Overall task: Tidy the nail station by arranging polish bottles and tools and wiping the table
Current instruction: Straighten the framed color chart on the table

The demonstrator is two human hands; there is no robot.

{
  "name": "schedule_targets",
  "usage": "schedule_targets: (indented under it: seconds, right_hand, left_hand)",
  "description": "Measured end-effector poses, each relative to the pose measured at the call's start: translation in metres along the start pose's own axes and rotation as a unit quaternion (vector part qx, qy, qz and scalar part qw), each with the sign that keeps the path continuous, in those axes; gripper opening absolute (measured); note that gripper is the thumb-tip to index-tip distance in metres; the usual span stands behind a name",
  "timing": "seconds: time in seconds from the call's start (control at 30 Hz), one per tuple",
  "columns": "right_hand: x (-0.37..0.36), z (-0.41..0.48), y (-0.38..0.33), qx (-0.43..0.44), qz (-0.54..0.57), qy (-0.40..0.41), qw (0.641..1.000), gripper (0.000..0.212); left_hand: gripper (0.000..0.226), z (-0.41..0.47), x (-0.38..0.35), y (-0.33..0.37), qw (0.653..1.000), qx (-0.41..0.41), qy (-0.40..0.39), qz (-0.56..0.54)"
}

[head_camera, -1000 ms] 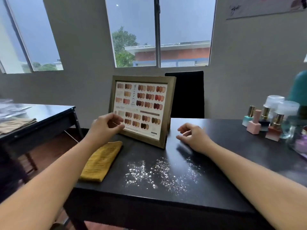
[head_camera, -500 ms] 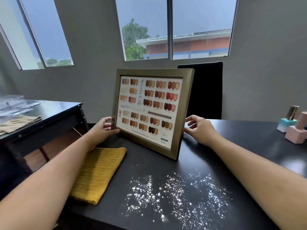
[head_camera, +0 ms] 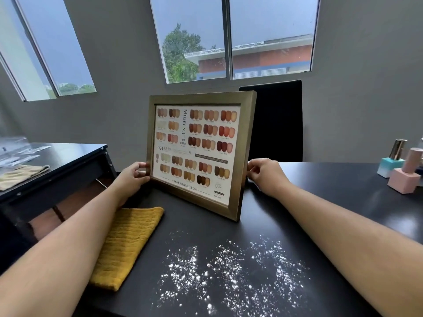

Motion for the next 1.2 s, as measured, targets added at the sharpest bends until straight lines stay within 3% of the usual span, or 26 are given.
schedule_targets:
  seconds: [0.4,0.6,0.9,1.2]
  right_hand:
    - [0.006,0.031,0.009,-0.013,0.033,-0.023,0.999,0.014]
    - [0.007,0.039,0.015,-0.008,0.052,-0.028,0.998,0.023]
    - [0.007,0.039,0.016,-0.006,0.055,-0.021,0.998,0.018]
    - [0.008,0.046,0.017,-0.009,0.049,-0.026,0.998,0.022]
  left_hand:
    - [0.032,-0.01,0.003,0.003,0.998,0.011,-0.044,0.041]
    - [0.034,-0.014,0.0,0.003,0.998,0.011,-0.063,0.0]
    - [0.034,-0.004,-0.007,0.011,0.985,-0.016,-0.082,-0.15]
    - [0.035,-0.009,-0.006,0.014,0.99,0.0,-0.081,-0.113]
Point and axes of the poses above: each hand's wrist, its own z-axis towards the middle knuckle, its own x-axis out of the back of the hand, y = z × x, the point moved 2 cm from there along z, towards the middle knuckle, and after that the axes turned 14 degrees about -y, right-handed, at the moved point
